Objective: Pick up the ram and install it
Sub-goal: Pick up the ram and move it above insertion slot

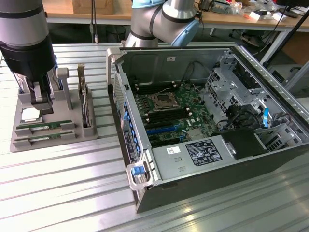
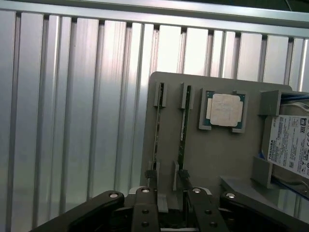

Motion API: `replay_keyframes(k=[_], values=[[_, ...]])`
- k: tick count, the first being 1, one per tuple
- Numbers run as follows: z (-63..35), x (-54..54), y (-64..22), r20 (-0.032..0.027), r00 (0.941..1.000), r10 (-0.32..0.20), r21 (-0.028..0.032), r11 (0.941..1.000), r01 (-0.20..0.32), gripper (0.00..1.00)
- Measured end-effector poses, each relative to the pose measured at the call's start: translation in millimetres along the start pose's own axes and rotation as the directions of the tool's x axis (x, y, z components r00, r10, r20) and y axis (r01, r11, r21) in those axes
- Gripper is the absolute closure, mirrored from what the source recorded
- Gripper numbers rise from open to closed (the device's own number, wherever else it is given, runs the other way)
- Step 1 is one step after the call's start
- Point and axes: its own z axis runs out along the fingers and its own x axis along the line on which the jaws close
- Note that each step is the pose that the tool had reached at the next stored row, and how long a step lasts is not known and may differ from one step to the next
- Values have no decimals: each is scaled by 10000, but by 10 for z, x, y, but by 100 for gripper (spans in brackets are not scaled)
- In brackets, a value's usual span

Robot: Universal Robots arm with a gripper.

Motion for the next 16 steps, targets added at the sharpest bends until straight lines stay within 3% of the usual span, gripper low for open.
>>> replay_keyframes(k=[16], values=[[312,6,-4,0,10000,1,0,10000,-1,70]])
